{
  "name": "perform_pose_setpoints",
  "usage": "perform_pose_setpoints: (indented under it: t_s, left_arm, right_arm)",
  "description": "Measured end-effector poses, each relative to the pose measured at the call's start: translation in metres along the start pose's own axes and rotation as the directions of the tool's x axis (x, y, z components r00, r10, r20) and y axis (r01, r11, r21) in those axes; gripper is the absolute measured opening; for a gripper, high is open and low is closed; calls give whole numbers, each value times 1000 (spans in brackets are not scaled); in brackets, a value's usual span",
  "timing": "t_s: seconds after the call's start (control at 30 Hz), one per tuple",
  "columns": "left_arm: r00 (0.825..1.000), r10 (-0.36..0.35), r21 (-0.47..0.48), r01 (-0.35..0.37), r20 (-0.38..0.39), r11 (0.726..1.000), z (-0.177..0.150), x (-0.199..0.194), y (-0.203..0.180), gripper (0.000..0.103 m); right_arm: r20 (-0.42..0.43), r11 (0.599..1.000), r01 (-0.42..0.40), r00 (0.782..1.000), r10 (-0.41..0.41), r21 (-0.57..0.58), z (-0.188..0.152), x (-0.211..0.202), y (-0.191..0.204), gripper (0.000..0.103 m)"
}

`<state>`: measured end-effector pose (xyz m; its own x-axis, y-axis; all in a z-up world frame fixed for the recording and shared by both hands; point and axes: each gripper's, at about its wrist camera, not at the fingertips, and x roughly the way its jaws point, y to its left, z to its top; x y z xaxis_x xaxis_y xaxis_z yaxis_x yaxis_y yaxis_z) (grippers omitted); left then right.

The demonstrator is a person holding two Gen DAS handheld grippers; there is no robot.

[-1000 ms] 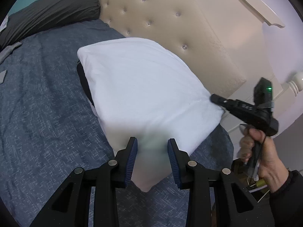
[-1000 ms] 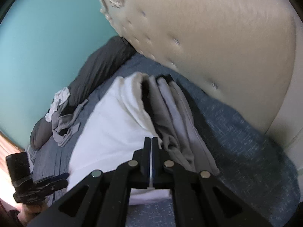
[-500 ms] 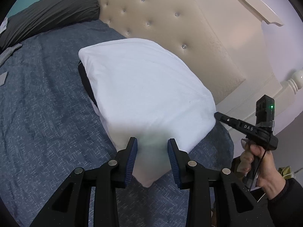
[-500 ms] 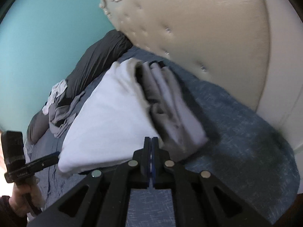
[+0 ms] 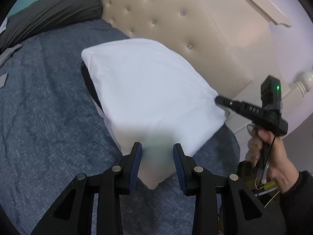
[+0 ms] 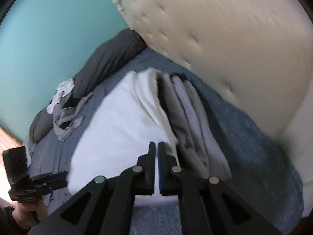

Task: Fold clothes
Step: 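Lower the white shirt onto the grey stack and open both grippers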

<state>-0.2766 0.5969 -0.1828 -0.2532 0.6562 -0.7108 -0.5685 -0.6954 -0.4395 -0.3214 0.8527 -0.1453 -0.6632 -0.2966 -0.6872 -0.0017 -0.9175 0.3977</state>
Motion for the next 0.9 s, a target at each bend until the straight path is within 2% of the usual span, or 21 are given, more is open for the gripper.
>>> perform_pose_setpoints:
  t_s: [0.13, 0.23, 0.37, 0.5, 0.6, 0.67, 0.73, 0.8, 0.9]
  left_arm:
    - [1000, 3, -20, -3, 16, 1000, 6, -1, 6, 36]
    - [1000, 3, -14, -3, 4, 1000, 6, 4, 6, 36]
    - [1000, -16, -29, 16, 1, 999, 4, 8, 9, 36]
    - [1000, -31, -10, 31, 1, 999, 3, 10, 7, 36]
    - [1000, -17, 5, 17, 3, 1000, 2, 8, 3, 36]
    - [1000, -20, 7, 20, 3, 1000, 0, 7, 3, 36]
    - [1000, -24, 6, 24, 5, 1000, -1, 6, 6, 36]
    - [1000, -24, 3, 24, 10, 1000, -2, 5, 7, 36]
    - [1000, -25, 0, 25, 11, 1000, -4, 5, 8, 37]
  right_arm:
    - [-43, 996, -12, 999, 8, -93, 27, 15, 25, 1]
    - [-81, 993, -21, 997, 11, -119, 40, 36, 32, 1]
    - [-154, 988, 22, 987, -46, -153, 42, 63, 26, 0]
    - [-148, 995, 51, 987, -63, -85, 47, 66, 7, 0]
    - [-110, 994, 101, 988, -104, -38, 56, 60, 2, 0]
    - [-72, 997, 80, 994, -80, -7, 60, 51, -1, 0]
    - [-50, 999, 44, 998, -45, -25, 65, 47, 7, 1]
    - [-67, 997, 17, 998, -22, -70, 66, 51, 20, 1]
    - [-111, 993, 18, 993, -31, -118, 65, 61, 31, 1]
